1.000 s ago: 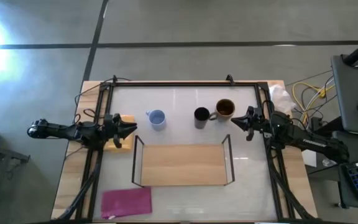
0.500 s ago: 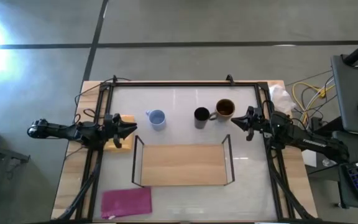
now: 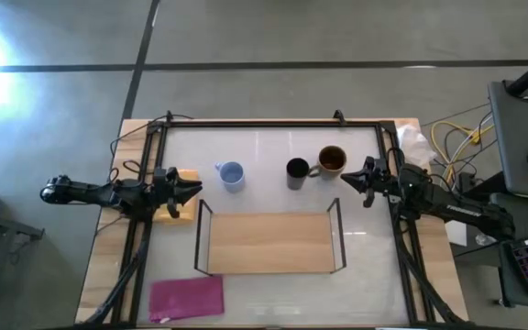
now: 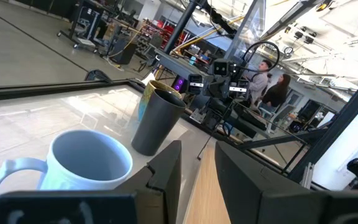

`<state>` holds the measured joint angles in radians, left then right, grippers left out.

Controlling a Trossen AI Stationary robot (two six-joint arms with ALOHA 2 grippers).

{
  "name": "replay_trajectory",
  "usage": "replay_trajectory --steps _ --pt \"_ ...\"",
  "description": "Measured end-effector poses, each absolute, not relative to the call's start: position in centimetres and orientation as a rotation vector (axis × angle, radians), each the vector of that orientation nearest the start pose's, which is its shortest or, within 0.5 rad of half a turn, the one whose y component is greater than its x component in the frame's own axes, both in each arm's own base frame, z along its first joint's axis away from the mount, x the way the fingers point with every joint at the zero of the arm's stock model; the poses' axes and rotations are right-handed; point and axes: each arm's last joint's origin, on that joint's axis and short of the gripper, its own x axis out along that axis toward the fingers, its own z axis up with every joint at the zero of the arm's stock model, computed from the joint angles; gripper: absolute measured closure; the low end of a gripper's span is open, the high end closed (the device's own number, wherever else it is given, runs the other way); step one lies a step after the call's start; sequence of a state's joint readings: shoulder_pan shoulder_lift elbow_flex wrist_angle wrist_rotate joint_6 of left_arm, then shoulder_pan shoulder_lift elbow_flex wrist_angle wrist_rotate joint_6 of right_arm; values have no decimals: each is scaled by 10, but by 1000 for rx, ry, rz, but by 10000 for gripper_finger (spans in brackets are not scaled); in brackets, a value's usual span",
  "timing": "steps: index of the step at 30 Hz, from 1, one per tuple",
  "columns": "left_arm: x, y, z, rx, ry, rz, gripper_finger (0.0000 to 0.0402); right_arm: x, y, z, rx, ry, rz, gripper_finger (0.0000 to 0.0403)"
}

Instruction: Stack small to large cups/mugs on shelf

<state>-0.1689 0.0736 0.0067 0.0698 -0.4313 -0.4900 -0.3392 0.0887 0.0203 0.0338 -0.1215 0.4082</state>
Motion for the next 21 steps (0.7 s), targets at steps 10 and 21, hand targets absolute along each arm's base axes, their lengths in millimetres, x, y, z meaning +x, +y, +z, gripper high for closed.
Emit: replay_trajectory --steps 10,21 --pt "100 -5 167 -488 -67 256 317 97 -31 167 415 -11 -222 394" --pt "100 -5 167 -488 -67 255 317 94 -25 208 707 -170 -25 394"
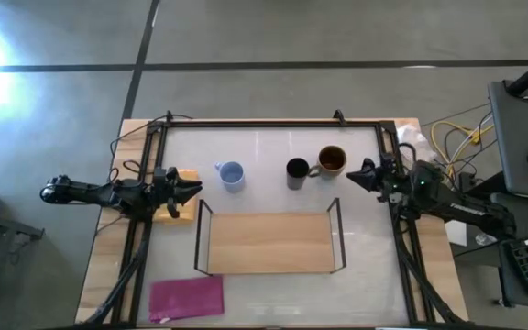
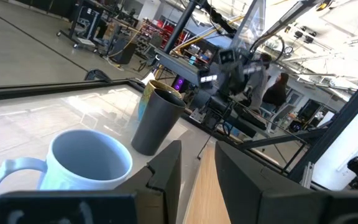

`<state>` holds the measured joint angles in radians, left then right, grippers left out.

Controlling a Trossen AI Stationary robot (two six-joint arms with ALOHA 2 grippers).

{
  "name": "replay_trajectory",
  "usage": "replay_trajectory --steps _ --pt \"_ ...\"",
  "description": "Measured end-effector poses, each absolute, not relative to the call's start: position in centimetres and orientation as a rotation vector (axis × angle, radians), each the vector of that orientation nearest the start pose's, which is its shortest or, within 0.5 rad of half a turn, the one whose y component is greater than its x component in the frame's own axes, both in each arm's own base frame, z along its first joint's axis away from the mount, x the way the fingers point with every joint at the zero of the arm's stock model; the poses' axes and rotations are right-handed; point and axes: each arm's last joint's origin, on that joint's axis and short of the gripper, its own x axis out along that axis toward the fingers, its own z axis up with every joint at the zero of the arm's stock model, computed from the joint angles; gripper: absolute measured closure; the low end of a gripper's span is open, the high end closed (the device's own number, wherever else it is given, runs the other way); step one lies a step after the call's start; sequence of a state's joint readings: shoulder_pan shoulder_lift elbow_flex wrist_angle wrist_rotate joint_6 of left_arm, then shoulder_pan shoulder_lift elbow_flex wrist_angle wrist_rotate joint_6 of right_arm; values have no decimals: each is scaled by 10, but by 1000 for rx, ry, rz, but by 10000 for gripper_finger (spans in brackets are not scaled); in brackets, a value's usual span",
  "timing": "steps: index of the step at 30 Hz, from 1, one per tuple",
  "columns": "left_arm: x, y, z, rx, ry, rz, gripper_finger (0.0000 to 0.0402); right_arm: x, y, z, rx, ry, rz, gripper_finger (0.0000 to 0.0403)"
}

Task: Stack small to large cups/mugs on shelf
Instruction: Put the black cup on the shelf

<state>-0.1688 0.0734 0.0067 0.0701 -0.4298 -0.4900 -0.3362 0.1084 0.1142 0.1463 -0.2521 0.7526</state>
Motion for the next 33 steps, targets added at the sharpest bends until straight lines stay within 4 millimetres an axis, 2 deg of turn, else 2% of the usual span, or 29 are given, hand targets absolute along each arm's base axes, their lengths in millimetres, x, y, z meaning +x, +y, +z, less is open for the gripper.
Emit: replay_trajectory --steps 6,12,15,17,18,22,24,27,29,33 --pt "100 -5 167 -488 -66 255 317 80 -21 255 741 -297 19 394" --pt "100 -5 167 -488 -67 256 317 57 -22 314 747 -639 -154 394" --pt "100 -5 167 -488 -66 256 317 59 -23 339 685 -652 -179 394" --pt "100 -5 167 -488 -66 256 317 68 -26 351 679 -563 -208 391" --pt "100 -5 167 -488 -66 256 317 78 -29 354 698 -463 -251 387" --pt "100 -5 167 -488 -66 256 317 108 -46 347 696 52 -605 348" --pt "100 -5 167 -488 -67 257 317 114 -53 345 701 278 -756 321" --pt "100 -5 167 -488 -67 257 317 119 -62 339 701 550 -886 280" --pt "100 -5 167 -488 -67 257 317 124 -67 336 706 643 -909 256" --pt "100 -5 167 -488 -66 257 317 128 -79 331 740 687 -919 222"
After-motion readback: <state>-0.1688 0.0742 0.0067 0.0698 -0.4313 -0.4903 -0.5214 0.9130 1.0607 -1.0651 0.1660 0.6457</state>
